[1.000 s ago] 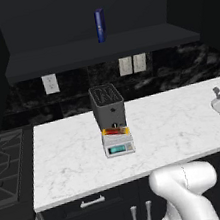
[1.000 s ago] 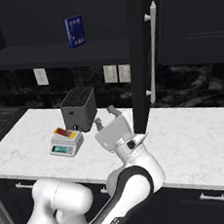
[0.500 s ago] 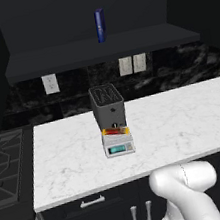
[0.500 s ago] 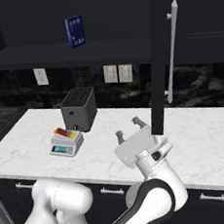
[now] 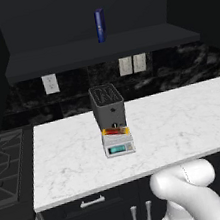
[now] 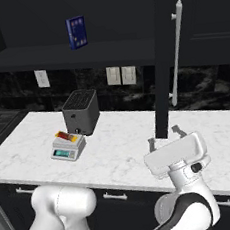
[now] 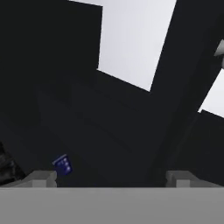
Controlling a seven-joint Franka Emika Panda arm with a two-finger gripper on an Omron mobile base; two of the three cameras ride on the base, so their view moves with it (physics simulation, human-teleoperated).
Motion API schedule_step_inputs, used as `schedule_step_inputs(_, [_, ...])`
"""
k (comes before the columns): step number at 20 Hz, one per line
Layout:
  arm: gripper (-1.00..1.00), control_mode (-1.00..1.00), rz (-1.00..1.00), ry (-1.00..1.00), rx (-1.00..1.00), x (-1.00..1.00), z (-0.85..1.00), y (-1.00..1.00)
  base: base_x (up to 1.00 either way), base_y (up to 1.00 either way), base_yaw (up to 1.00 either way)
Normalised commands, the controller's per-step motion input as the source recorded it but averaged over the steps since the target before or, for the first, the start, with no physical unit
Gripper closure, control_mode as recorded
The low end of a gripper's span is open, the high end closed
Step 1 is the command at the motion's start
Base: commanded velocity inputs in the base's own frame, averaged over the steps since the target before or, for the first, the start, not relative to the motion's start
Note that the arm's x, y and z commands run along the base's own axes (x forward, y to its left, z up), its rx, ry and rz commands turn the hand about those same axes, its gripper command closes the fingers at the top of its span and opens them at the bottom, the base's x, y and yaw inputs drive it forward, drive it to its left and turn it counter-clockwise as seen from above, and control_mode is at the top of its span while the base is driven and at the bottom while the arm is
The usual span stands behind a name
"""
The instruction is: Pick the bar and place it on the digital scale for weighing, and close the cabinet.
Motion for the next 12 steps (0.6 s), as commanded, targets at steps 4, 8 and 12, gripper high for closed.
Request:
schedule_step_inputs(4, [-1.00,-1.00,0.02,0.00,0.14,0.08,0.24,-0.61,0.00,0.00,0.00])
schedule_step_inputs(8, [-1.00,-1.00,0.05,0.02,0.11,0.38,0.19,-0.34,0.00,0.00,0.00])
schedule_step_inputs(12, [-1.00,-1.00,0.09,0.00,0.11,0.60,0.35,-0.18,0.00,0.00,0.00])
